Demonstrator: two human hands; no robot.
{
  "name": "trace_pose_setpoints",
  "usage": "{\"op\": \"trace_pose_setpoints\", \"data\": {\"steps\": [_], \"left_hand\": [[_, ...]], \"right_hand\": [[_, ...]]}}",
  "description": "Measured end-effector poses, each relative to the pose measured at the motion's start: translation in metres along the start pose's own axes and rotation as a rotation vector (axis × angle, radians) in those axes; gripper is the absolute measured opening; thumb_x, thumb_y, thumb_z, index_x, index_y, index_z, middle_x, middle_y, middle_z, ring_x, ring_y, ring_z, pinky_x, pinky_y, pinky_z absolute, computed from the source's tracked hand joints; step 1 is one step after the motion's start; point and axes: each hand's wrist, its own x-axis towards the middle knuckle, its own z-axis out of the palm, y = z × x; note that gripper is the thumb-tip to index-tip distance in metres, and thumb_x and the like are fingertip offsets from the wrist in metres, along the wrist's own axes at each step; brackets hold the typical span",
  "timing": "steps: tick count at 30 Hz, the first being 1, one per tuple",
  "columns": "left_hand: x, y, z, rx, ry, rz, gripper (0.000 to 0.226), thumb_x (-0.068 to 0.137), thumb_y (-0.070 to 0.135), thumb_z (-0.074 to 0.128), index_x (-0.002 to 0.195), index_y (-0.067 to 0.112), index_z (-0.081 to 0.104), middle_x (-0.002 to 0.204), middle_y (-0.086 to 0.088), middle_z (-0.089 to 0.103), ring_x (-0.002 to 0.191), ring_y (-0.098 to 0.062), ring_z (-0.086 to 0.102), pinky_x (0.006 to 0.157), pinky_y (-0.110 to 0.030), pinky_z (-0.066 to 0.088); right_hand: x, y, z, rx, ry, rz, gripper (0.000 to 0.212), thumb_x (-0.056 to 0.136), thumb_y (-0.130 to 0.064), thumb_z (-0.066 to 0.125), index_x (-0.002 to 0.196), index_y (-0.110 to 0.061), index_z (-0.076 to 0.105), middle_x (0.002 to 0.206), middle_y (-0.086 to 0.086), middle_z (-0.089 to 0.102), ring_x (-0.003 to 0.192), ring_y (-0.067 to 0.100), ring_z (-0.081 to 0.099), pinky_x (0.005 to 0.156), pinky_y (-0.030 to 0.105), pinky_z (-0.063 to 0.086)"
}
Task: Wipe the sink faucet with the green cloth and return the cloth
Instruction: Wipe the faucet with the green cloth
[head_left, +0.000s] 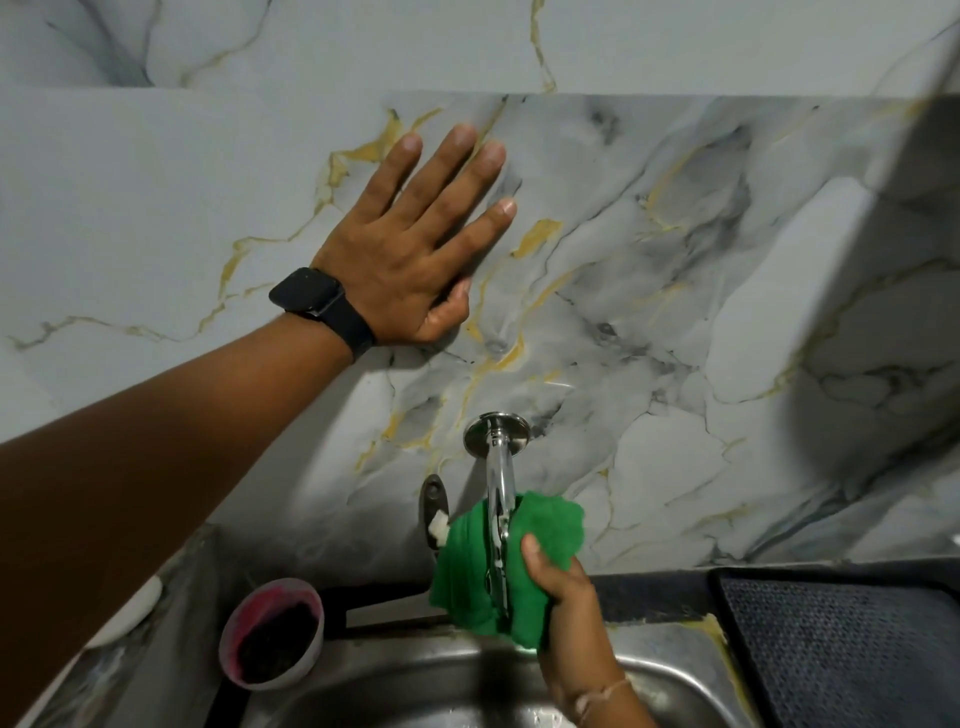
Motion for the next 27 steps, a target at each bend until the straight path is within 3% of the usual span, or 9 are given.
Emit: {"op": "trace_pose_setpoints", "data": {"steps": [3,8,11,14,18,20,22,24,27], "left_hand": [[-0.001,0.002,0.001,0.000,-0.008,-0.005,0.070,0.088,0.039,0.039,0.152,0.012,0.030,0.156,-0.023,0.035,0.146,-0.043,0.030,0.118,-0.060,0.023],[-0.002,0.002,0.002,0.003,-0.013,-0.011,0.070,0.089,0.038,0.038,0.153,0.013,0.028,0.158,-0.022,0.032,0.147,-0.042,0.027,0.119,-0.059,0.021],[-0.001,0.002,-0.002,0.006,-0.039,-0.006,0.069,0.090,0.038,0.035,0.154,0.013,0.025,0.159,-0.022,0.029,0.148,-0.042,0.024,0.121,-0.058,0.018],[-0.002,0.001,-0.004,-0.016,-0.090,-0.010,0.069,0.091,0.038,0.033,0.154,0.012,0.024,0.160,-0.022,0.027,0.149,-0.042,0.021,0.123,-0.056,0.010],[0.004,0.011,-0.024,-0.145,-0.233,-0.099,0.072,0.085,0.032,0.041,0.153,0.010,0.027,0.160,-0.023,0.024,0.149,-0.043,0.019,0.121,-0.061,0.014],[0.014,0.025,-0.047,-0.265,-0.342,-0.234,0.077,0.076,0.026,0.052,0.148,0.007,0.032,0.161,-0.022,0.023,0.149,-0.042,0.019,0.120,-0.065,0.020],[0.017,0.055,-0.076,-0.479,-0.388,-0.396,0.071,0.071,0.022,0.059,0.139,0.009,0.041,0.159,-0.019,0.029,0.144,-0.039,0.031,0.115,-0.062,0.032],[0.015,0.104,-0.110,-0.781,-0.432,-0.552,0.062,0.077,0.028,0.058,0.137,0.018,0.044,0.156,-0.008,0.035,0.134,-0.028,0.045,0.108,-0.048,0.046],[0.005,0.203,-0.163,-1.196,-0.514,-0.962,0.067,0.081,0.057,0.056,0.141,0.034,0.036,0.154,0.014,0.034,0.137,-0.010,0.041,0.109,-0.032,0.041]], "right_hand": [[0.018,-0.031,0.014,-0.178,-0.096,0.090,0.035,0.090,-0.035,0.056,0.106,-0.010,0.074,0.108,0.018,0.077,0.100,0.036,0.073,0.096,0.055,0.054],[0.029,-0.053,0.071,-1.021,0.283,-0.267,0.050,0.080,-0.030,0.064,0.123,-0.011,0.047,0.120,0.013,0.063,0.107,0.035,0.062,0.092,0.040,0.051],[0.009,-0.030,0.078,-1.488,0.299,-0.487,0.078,0.087,-0.020,0.065,0.148,-0.011,0.018,0.158,0.021,0.024,0.140,0.039,0.036,0.107,0.047,0.045],[-0.010,0.002,0.061,-1.623,0.282,-0.634,0.083,0.097,-0.011,0.054,0.153,-0.013,-0.006,0.162,0.025,-0.009,0.150,0.043,0.008,0.114,0.049,0.041],[-0.040,0.021,0.026,-1.513,0.140,-0.573,0.096,0.095,-0.008,0.052,0.148,-0.022,-0.027,0.162,0.016,-0.020,0.152,0.036,0.008,0.120,0.046,0.032],[-0.057,0.011,-0.002,-1.290,0.070,-0.433,0.095,0.091,-0.009,0.059,0.154,-0.025,-0.011,0.165,0.011,0.014,0.140,0.028,0.042,0.112,0.036,0.042],[-0.073,-0.012,-0.027,-0.819,0.003,-0.209,0.079,0.088,-0.011,0.068,0.151,-0.014,0.021,0.138,0.008,0.059,0.117,0.023,0.063,0.102,0.030,0.050],[-0.089,-0.037,-0.062,-0.329,-0.006,-0.046,0.057,0.086,-0.005,0.070,0.137,-0.001,0.047,0.121,0.018,0.068,0.112,0.035,0.066,0.103,0.048,0.051],[-0.109,-0.066,-0.107,0.104,-0.118,0.169,0.047,0.094,-0.021,0.054,0.132,0.008,0.054,0.138,0.033,0.054,0.130,0.049,0.049,0.114,0.063,0.033]]}}
